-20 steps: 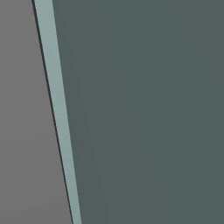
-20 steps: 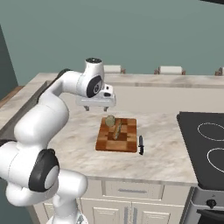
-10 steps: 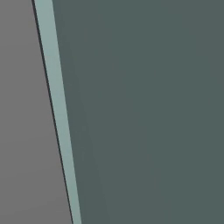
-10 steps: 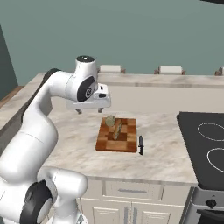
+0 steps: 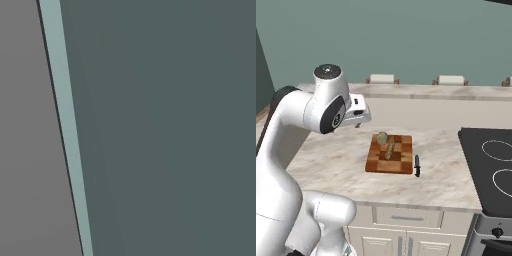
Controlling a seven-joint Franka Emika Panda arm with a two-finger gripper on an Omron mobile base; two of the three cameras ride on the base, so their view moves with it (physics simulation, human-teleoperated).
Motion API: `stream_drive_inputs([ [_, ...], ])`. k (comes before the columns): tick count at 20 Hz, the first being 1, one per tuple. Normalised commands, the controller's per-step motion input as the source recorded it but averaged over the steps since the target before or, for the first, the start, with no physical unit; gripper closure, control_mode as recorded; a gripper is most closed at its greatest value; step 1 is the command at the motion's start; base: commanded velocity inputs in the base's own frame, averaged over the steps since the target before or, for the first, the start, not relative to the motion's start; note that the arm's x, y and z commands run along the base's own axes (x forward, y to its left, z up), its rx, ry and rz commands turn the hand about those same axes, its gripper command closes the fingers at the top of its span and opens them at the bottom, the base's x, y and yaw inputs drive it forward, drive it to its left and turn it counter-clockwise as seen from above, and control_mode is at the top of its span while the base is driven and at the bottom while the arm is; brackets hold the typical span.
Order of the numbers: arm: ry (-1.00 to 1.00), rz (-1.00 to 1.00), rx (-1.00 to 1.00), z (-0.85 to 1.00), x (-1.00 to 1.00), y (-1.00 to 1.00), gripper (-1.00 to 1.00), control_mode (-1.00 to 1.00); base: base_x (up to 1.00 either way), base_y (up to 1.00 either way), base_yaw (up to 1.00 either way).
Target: Retrieve the sausage and cheese from the fridge and place them on the cutting board on the counter.
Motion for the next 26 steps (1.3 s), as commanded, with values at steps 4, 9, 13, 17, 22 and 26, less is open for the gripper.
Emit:
stream_drive_inputs([
  [4,-0.10,-0.09,0.00,0.06,-0.72,0.53,-1.00,-1.00,0.00,0.00,0.00],
  [9,-0.05,-0.19,0.08,0.23,-0.60,0.24,-1.00,-1.00,0.00,0.00,0.00],
  [13,-0.03,-0.13,0.10,0.47,-0.39,0.09,-1.00,-1.00,0.00,0.00,0.00],
  [17,-0.03,-0.03,0.08,0.43,-0.39,0.13,-1.00,-1.00,0.00,0.00,0.00],
  [22,0.00,-0.01,0.01,0.16,-0.06,0.06,-1.00,-1.00,0.00,0.00,0.00],
  [26,0.01,-0.04,0.00,0.00,0.00,0.01,-1.00,-1.00,0.00,0.00,0.00],
])
